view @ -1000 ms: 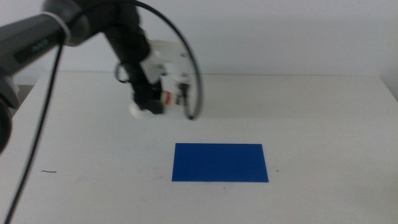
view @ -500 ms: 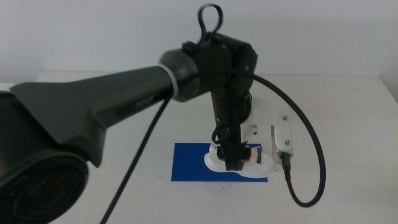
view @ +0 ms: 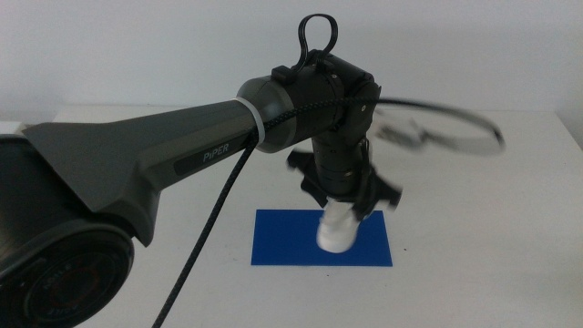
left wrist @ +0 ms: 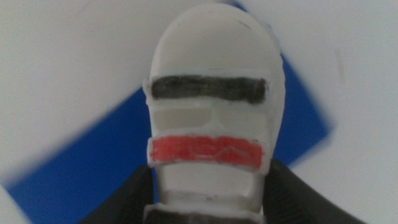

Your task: Use one arm to grab the shoe from the table and place it on the mat.

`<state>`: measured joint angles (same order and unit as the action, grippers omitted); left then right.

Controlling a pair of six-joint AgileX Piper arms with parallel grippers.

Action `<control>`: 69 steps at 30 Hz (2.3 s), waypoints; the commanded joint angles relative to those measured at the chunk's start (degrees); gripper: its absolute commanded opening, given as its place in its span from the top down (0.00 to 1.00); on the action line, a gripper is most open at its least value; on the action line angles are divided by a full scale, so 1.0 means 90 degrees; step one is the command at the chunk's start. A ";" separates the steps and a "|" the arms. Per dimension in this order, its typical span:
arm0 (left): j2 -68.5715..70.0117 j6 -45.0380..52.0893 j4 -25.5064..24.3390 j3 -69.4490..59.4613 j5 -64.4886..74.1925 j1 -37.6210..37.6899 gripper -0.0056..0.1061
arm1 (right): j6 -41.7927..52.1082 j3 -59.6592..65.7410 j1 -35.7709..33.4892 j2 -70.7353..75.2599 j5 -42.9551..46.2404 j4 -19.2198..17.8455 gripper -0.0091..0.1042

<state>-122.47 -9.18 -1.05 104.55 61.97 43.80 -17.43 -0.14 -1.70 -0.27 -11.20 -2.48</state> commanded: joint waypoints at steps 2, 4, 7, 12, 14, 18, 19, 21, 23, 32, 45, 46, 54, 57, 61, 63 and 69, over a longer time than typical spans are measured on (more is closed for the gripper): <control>0.0060 -0.5023 0.0019 0.0013 -0.0374 0.0009 0.80 | 0.0023 0.0016 0.0000 0.0030 0.0061 -0.0036 0.22; 0.0060 -0.6403 -0.0003 0.0013 -0.0576 0.0009 0.80 | 0.0023 0.0016 0.0000 0.0030 0.0061 -0.0036 0.22; 0.0060 -0.6914 -0.0109 0.0013 -0.0922 0.0009 0.80 | 0.0023 0.0016 0.0000 0.0030 0.0061 -0.0036 0.22; 0.0060 -0.6804 -0.0707 0.0013 -0.1389 0.0009 0.80 | 0.0023 0.0016 0.0000 0.0030 0.0061 -0.0036 0.22; 0.0060 -0.7306 -0.0785 0.0013 -0.1204 0.0009 0.80 | 0.0023 0.0016 0.0000 0.0030 0.0061 -0.0036 0.22; 0.0060 -1.0867 -0.1051 0.0013 -0.0733 0.0009 0.80 | 0.0023 0.0016 0.0000 0.0030 0.0061 -0.0036 0.22; 0.0060 -1.1647 -0.1051 0.0013 -0.0595 0.0009 0.80 | 0.0023 0.0016 0.0000 0.0030 0.0061 -0.0036 0.22; 0.0060 -1.2551 -0.0993 0.0013 -0.0213 0.0009 0.80 | 0.0023 0.0016 0.0000 0.0030 0.0061 -0.0036 0.22; 0.0060 -1.2526 -0.1049 0.0013 0.0130 -0.0004 0.80 | 0.0023 0.0016 0.0000 0.0030 0.0061 -0.0036 0.22; 0.0060 -1.2526 -0.0753 0.0013 0.0875 -0.0078 0.80 | 0.0023 0.0016 0.0000 0.0030 0.0061 -0.0036 0.22; -0.0370 -1.2526 -0.0337 0.0013 0.0458 -0.0168 0.80 | 0.0023 0.0016 0.0000 0.0030 0.0061 -0.0036 0.22; -0.0385 -1.2526 -0.0337 0.0013 0.0397 -0.0168 0.79 | 0.0023 0.0016 0.0000 0.0030 0.0061 -0.0036 0.22; -0.0506 -1.2526 -0.0155 0.0013 0.0551 -0.0168 0.36 | 0.0023 0.0016 0.0000 0.0030 0.0061 -0.0036 0.22; -0.0530 -1.2526 -0.0155 0.0013 0.0503 -0.0168 0.17 | 0.0023 0.0016 0.0000 0.0030 0.0061 -0.0036 0.22; -0.0471 -1.2477 -0.0137 0.0013 0.0458 -0.0168 0.11 | 0.0023 0.0016 0.0000 0.0030 0.0061 -0.0036 0.22; -0.0234 -1.2447 -0.0053 0.0013 0.0529 -0.0168 0.11 | 0.0023 0.0016 0.0000 0.0030 0.0061 -0.0036 0.22; 0.1444 -1.1711 -0.0512 0.0013 0.0888 -0.0168 0.11 | 0.0023 0.0016 0.0000 0.0030 0.0061 -0.0036 0.22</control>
<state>-114.71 -116.51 -3.66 104.53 68.78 42.38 -17.43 -0.14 -1.70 -0.27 -11.20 -2.48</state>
